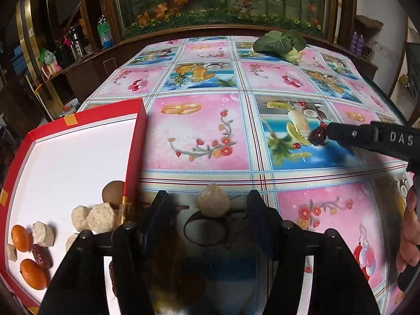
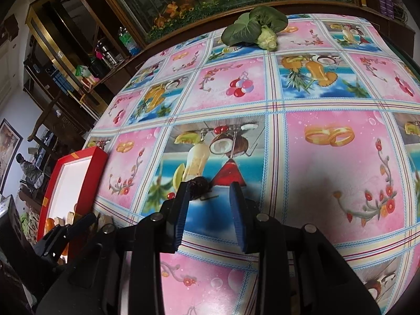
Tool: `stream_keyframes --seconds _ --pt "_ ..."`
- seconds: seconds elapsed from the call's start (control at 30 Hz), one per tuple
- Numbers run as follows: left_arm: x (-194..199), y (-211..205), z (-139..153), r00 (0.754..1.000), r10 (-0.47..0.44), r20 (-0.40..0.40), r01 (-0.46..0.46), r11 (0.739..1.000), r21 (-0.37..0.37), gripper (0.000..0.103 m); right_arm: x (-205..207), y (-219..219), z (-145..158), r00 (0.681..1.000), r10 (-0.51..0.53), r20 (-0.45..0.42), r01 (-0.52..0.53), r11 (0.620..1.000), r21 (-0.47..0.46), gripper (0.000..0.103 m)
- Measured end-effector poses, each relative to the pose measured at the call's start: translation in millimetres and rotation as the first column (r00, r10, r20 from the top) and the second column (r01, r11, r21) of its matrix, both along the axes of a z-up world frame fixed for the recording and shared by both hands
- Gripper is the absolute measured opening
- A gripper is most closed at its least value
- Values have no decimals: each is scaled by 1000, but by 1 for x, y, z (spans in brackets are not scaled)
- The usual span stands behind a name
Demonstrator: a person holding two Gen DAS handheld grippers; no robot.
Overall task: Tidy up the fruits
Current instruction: 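Carry the date into the tray and open the right tool while the left tool carries the pastry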
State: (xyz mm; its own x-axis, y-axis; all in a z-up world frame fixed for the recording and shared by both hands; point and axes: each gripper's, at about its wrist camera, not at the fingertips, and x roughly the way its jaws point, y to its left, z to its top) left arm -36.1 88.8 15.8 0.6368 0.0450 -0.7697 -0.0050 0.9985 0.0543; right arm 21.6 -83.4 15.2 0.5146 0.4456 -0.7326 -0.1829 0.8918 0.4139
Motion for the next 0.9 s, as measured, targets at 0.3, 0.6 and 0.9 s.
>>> stream_keyframes --seconds 0.3,0.6,0.9 --pt "-7 -14 0 999 -39 5 39 999 -11 23 -2 4 -1 1000 9 8 -9 1000 -25 34" --pt "-46 -35 34 991 -40 126 31 997 78 23 -10 -1 17 995 8 100 -10 1000 20 34" --pt "-83 -19 65 975 -1 220 -24 993 112 23 -22 0 28 983 28 182 -35 999 35 34"
